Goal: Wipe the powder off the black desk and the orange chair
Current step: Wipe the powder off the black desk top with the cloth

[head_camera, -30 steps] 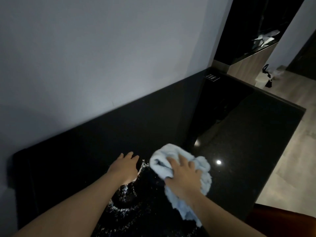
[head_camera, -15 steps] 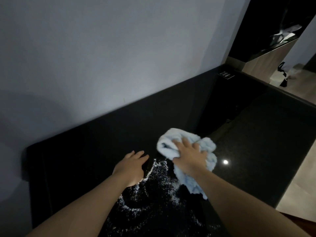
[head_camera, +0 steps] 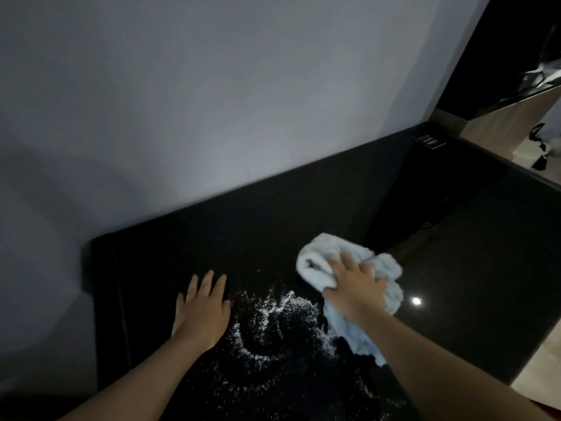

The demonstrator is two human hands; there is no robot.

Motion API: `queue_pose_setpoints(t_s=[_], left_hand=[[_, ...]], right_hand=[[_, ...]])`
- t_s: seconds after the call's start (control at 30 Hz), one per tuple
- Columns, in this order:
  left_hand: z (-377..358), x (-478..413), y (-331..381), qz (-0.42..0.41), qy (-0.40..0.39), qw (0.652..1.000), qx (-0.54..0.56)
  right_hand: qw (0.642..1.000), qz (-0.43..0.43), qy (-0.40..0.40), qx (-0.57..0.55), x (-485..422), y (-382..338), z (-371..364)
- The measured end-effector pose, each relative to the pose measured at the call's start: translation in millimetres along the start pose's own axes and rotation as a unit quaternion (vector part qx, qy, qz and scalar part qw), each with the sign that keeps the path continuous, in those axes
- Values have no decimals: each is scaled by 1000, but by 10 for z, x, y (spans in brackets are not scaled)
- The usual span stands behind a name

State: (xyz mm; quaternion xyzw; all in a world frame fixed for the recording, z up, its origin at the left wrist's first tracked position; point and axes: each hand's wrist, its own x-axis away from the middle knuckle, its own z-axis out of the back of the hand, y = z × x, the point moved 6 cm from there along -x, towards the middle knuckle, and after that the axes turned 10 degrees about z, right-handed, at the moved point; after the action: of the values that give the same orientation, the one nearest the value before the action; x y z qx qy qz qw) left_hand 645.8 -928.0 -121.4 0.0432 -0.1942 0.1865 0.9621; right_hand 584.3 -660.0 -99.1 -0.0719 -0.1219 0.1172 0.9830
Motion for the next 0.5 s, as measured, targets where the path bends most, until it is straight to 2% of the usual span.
queue_pose_setpoints(t_s=[0.1, 0.17, 0.23, 0.27, 0.33, 0.43, 0.5], left_hand=[[-61, 53, -90, 13, -4, 1000, 4], [-65, 93, -109, 11, -9, 1000, 16], [-52, 135, -130, 9, -19, 999, 28], [-42, 156, -150, 11, -24, 999, 30], [-28, 205, -233, 31, -24, 999, 22], [-50, 261, -406, 66, -34, 997, 4], [-56, 271, -475, 64, -41, 997, 11]], right_hand=[[992, 122, -9, -3, 160, -421, -160], [984, 154, -22, -90, 235, -541, -107], [969, 123, 11, -213, 184, -503, 69], [967, 95, 46, -231, 98, -424, 176], [982, 45, 88, -159, -86, -269, 343], [995, -40, -5, -93, -240, -218, 242], [998, -18, -27, -47, -225, -388, 78]])
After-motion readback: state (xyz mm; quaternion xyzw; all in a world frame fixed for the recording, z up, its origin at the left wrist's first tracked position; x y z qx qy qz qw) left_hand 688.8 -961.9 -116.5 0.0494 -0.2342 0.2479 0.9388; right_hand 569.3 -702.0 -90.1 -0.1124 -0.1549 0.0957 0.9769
